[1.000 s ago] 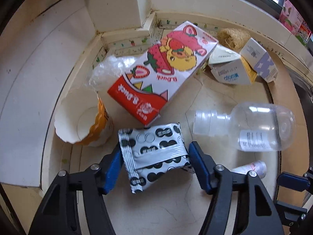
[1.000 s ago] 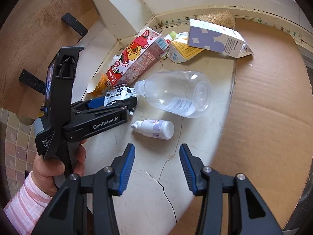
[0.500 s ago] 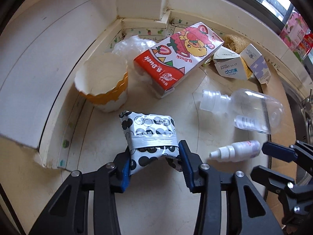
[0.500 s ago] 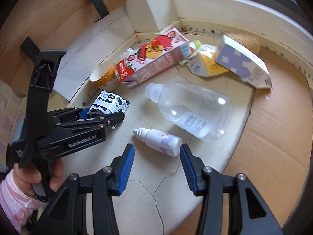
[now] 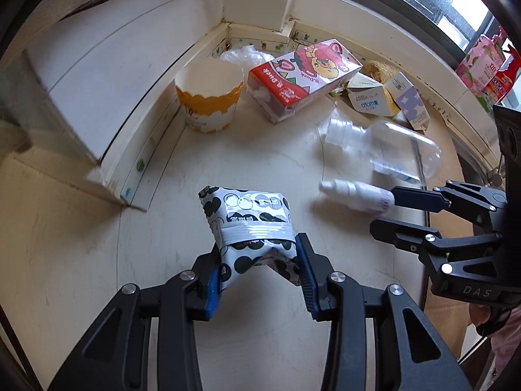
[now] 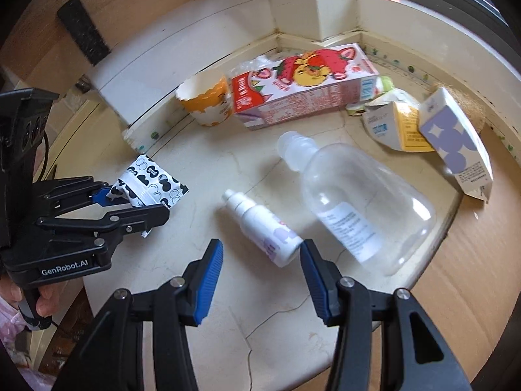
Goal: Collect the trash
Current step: 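Grasp the black-and-white wrapper with the left tool, then grasp the small white dropper bottle with the right tool while the left tool holds the wrapper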
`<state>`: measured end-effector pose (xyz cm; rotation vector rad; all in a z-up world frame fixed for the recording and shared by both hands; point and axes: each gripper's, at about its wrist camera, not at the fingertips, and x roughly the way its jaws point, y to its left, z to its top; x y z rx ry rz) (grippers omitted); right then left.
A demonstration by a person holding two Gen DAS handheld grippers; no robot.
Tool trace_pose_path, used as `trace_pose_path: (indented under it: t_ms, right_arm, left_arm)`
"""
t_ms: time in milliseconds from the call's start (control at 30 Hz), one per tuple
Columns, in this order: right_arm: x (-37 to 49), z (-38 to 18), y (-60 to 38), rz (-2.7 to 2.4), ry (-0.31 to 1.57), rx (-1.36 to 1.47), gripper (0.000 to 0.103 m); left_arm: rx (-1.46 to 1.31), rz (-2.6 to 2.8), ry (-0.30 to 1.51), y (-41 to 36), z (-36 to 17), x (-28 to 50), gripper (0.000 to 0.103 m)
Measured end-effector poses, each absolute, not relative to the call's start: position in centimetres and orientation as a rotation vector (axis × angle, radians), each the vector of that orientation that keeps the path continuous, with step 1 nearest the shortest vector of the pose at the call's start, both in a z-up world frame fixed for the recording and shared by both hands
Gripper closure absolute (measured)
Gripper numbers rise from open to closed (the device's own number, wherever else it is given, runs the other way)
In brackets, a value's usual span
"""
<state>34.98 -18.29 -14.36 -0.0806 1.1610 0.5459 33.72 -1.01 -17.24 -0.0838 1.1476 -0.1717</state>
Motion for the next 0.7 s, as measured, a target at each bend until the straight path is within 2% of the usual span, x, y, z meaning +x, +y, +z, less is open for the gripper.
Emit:
trace_pose_path:
  t_ms: [300,700]
  right_arm:
    - [33.9,-14.1,-16.5,0.586,1.144,-0.167,0.053]
    - [35.4,-15.6,-14.1,0.586,1.205,-0.019,0.053]
  left_arm:
    - [-0.112,-0.160,1.157,-0.2,-17.2,31.5,0.065]
    - [-0.160,-0.109,1.139,1.3,-16.4,30.8,0.064]
